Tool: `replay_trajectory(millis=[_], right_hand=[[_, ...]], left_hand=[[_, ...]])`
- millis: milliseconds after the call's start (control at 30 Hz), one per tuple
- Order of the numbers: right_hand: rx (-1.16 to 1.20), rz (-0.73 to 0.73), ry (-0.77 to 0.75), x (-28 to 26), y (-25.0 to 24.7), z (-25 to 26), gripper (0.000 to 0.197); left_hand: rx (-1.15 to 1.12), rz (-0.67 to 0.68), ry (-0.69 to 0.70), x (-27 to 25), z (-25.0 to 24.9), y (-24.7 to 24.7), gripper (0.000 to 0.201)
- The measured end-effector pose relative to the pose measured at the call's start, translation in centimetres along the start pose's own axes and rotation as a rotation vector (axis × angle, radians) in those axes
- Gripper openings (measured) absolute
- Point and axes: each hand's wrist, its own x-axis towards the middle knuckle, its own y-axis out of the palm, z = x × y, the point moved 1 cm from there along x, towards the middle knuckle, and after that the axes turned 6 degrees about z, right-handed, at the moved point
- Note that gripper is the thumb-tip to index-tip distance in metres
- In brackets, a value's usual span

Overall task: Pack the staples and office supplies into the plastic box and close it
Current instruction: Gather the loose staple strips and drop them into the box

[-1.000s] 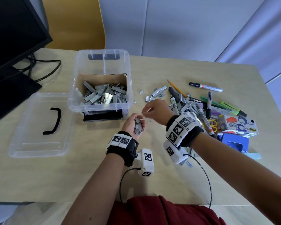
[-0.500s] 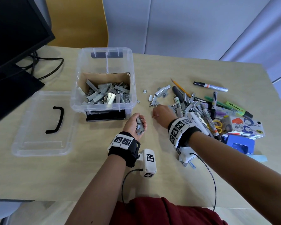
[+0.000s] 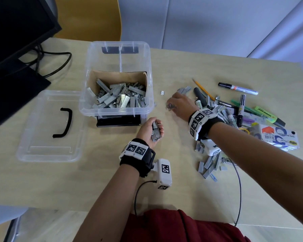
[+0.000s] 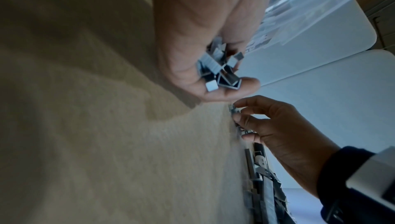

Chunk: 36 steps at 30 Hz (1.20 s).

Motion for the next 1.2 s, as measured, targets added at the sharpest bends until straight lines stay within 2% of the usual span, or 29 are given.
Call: replay_trajectory(millis=[67,167,367,500,700,867,1067,1133,1200], right_hand=[[-0.051,0.063,-0.029,-0.1,-0.1,0.2,0.033],[-0.089,0.104,-0.082,-0.2,-0.5,0.6,0.027],[-0.095,0.165,-0.008,-0.3,-1.2,1.1,0.021],[0.007,0.088,0.06,-0.6,-0.4,0.8,0.021],[0.349,-0.108,0.142,-2.5,-1.9,0.7,0.022],[0.376,-0.102,0.053,-4.6,-2.1,3.0,0.018],[0.296,0.041,-0.02,-5.8,-1.1,4.4,0.021],[0.32,0.008,-0.025,-5.6,-1.5,3.8,0.017],[0.387,-0.092,0.026,-5.1,-2.1,2.8,0.012]], left_hand=[[0.002,0.002,0.001,0.0,0.0,0.0,0.037],[0.004,0.011,0.001,-0.1,0.1,0.0,0.037],[0.004,-0.003,0.006,-0.3,0.1,0.0,0.036],[-0.008,-0.023,0.006,-0.4,0.2,-0.1,0.036],[-0.07,-0.044,0.026,-0.3,0.1,0.4,0.036],[-0.067,-0.013,0.02,0.0,-0.1,1.7,0.035],[-0.094,0.061,0.021,0.1,0.0,1.9,0.022],[-0.104,0.01,0.032,0.1,0.1,1.8,0.024],[-0.087,-0.023,0.052,0.0,0.0,1.6,0.03]])
